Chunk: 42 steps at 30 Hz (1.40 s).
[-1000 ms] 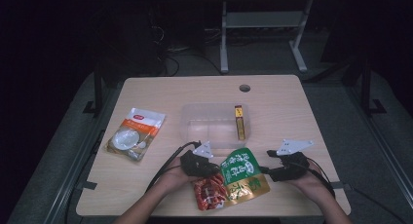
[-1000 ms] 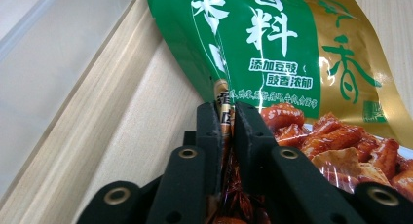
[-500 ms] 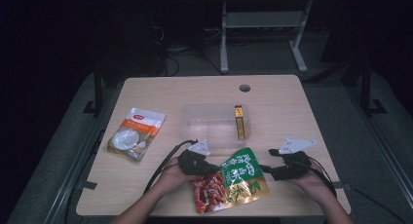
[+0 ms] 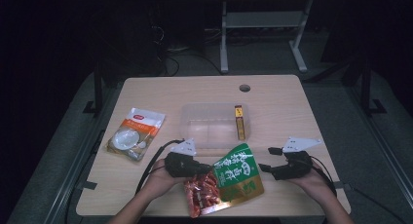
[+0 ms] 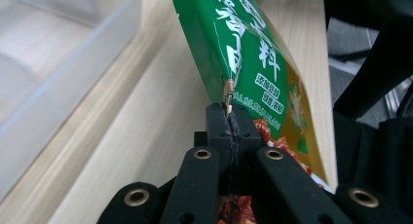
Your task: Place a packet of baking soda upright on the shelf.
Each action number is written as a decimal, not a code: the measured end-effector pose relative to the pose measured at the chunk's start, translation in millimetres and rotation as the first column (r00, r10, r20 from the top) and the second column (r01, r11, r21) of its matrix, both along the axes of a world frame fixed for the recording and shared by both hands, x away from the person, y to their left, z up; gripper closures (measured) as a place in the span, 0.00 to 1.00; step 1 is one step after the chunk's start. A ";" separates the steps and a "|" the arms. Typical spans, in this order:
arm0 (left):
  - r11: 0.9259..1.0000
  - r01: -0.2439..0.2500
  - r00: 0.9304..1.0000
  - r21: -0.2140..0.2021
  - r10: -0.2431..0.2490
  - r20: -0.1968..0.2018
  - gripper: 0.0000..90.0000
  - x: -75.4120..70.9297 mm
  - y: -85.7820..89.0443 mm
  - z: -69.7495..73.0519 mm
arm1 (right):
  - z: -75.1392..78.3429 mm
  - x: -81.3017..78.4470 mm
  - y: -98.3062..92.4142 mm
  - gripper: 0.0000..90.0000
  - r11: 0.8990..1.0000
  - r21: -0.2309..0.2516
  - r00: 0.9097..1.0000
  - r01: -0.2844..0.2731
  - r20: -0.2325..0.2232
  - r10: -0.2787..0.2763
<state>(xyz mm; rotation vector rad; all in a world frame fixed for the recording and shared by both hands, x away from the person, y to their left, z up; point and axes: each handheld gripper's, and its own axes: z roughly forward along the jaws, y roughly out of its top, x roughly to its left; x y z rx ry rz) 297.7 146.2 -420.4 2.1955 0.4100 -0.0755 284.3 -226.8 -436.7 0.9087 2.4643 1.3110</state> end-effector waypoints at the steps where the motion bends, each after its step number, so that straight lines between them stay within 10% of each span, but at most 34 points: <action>1: 1.000 0.000 1.000 0.000 0.000 0.000 1.00 0.0 0.0 0.0 | 0.0 0.0 0.0 0.30 1.000 0.000 1.000 0.000 0.000 0.000; 15: 0.976 -0.152 0.986 -0.154 0.162 0.050 1.00 -5.1 65.3 34.4 | 10.9 -4.7 23.0 0.22 0.988 0.056 0.988 -0.147 -0.046 0.150; 21: 0.955 -0.211 0.970 -0.210 0.230 0.073 1.00 -3.9 84.3 45.4 | 18.9 6.4 50.2 0.22 0.965 0.152 0.973 -0.215 -0.049 0.224; 31: 0.945 -0.231 0.962 -0.231 0.257 0.090 1.00 -4.1 84.9 44.6 | 20.6 23.7 97.0 0.26 0.931 0.197 0.946 -0.306 -0.045 0.320; 42: 0.922 -0.259 0.951 -0.287 0.296 0.092 1.00 -6.5 82.7 42.2 | 23.8 25.8 103.2 0.70 0.893 0.303 0.930 -0.333 -0.048 0.363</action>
